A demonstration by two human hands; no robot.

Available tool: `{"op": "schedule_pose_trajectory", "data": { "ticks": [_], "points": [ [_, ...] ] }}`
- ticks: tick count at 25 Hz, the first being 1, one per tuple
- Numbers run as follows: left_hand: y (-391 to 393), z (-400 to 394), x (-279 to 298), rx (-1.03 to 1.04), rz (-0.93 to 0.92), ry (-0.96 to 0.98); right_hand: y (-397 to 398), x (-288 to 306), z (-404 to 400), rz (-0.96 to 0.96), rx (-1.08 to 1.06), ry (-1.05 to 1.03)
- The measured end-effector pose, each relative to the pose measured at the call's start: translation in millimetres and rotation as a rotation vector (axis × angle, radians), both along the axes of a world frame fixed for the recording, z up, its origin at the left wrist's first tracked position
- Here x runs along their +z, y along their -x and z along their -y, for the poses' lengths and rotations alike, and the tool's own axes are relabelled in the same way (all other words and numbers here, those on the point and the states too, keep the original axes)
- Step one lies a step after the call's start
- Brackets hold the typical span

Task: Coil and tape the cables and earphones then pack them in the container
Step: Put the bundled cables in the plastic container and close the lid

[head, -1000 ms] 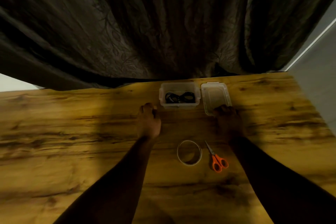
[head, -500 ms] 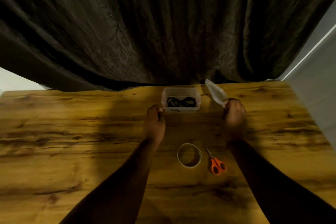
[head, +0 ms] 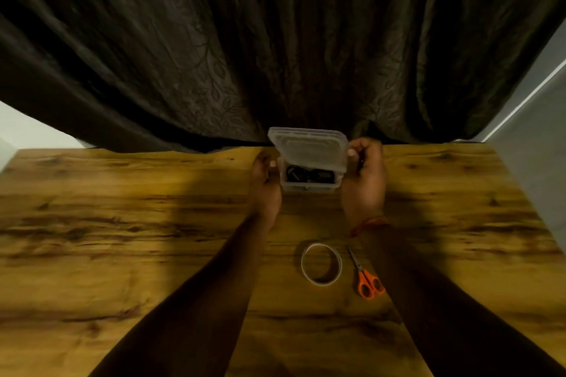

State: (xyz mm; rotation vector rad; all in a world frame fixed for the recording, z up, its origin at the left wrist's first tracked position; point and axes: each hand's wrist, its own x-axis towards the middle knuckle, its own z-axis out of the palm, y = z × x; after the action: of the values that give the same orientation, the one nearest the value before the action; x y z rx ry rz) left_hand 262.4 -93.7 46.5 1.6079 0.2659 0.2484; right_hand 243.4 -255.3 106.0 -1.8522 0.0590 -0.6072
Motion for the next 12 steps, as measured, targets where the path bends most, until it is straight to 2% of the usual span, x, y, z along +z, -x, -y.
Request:
{"op": "schedule_pose_trajectory", "data": {
  "ticks": [3,8,12],
  "points": [
    [-6,-5,2,0.051,0.005,-0.022,-14,-3,0,-0.123,-0.024,-0.072],
    [-19,-10,-8,0.100,-0.106,-0.297,-46,-22,9,-0.378,-0.017,-0.031],
    [-41,-12,-23,0.067,-0.187,-0.554,-60,-51,9,-0.496,-0.097,0.030]
  ]
}}
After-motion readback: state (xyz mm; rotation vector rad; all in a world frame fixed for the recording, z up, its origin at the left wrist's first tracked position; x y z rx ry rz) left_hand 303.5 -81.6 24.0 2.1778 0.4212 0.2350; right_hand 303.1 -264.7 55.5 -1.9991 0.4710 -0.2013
